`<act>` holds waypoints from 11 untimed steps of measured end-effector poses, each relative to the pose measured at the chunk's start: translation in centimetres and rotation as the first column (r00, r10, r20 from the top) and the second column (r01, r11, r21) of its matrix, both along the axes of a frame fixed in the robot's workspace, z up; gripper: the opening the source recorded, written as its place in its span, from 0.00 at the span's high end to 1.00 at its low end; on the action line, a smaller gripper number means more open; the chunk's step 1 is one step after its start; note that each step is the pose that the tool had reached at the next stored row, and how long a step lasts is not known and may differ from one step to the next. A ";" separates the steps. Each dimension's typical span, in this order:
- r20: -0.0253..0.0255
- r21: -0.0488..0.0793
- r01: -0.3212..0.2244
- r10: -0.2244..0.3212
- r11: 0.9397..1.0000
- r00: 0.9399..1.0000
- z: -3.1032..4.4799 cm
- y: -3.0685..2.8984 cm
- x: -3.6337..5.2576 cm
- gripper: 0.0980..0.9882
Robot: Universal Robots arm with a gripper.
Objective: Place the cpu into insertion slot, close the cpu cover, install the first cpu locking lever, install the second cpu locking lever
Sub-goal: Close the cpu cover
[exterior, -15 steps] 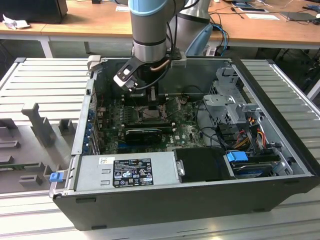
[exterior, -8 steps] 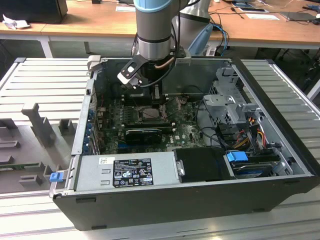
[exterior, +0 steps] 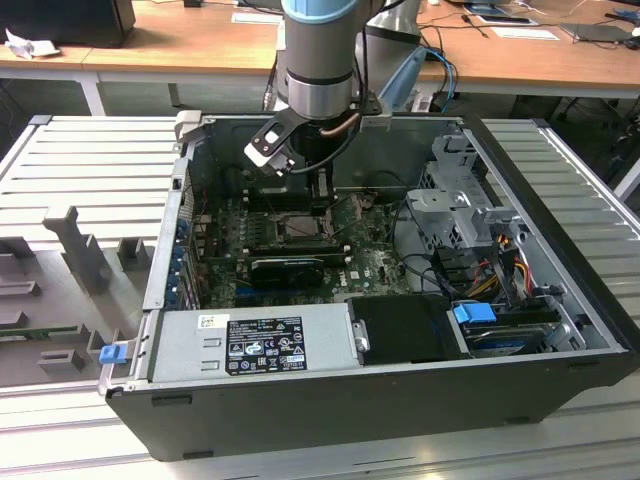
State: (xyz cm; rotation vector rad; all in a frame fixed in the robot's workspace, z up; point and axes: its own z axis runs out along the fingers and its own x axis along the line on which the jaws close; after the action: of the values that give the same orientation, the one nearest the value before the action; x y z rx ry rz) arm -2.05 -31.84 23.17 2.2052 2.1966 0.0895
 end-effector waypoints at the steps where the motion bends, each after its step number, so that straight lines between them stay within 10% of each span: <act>1: 0.000 0.000 0.000 0.000 1.000 1.000 0.19 0.01 0.01 0.99; 11: 0.000 0.000 0.000 0.000 1.000 1.000 1.00 0.00 2.05 0.99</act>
State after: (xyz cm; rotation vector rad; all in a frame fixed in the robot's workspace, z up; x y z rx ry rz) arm 0.00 -31.83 24.17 2.2052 2.1969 0.0899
